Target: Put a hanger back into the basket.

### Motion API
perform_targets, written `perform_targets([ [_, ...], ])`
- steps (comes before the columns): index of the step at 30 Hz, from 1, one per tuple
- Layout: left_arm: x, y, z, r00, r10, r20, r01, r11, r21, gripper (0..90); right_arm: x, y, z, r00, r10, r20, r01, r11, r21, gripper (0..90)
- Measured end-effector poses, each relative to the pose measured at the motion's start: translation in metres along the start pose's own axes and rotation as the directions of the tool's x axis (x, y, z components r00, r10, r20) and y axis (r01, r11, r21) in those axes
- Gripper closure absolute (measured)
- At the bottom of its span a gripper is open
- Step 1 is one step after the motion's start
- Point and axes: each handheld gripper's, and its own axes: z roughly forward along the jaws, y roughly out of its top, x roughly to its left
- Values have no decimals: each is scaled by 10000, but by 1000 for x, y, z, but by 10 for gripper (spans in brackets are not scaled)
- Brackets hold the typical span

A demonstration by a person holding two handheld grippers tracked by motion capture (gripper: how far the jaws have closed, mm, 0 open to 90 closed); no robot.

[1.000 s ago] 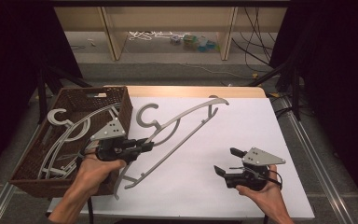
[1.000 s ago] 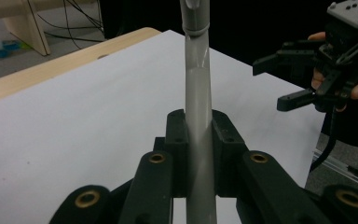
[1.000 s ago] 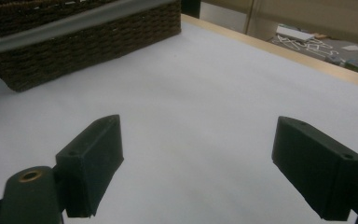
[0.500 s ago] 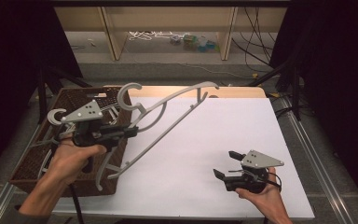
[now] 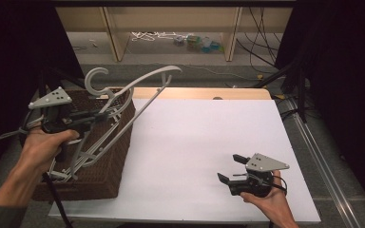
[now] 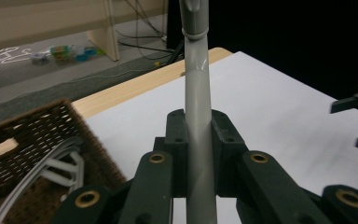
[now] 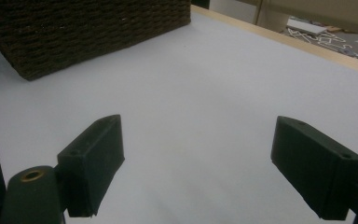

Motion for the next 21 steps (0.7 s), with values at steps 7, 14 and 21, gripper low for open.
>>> perform_targets([
  [7, 29, -15, -4, 9979, -273, -588, 279, 9996, 97, 794, 1, -1, 2, 10000, -83, -48, 83, 10000, 52, 175],
  [14, 51, -26, -8, 9929, -374, -1132, 388, 9992, 99, 794, 1, -1, 2, 9999, -90, -59, 91, 9999, 64, 175],
  [21, 68, -36, -12, 9883, -495, -1440, 499, 9988, -4, 793, 0, -1, 1, 10000, -68, -22, 68, 9995, 297, 175],
])
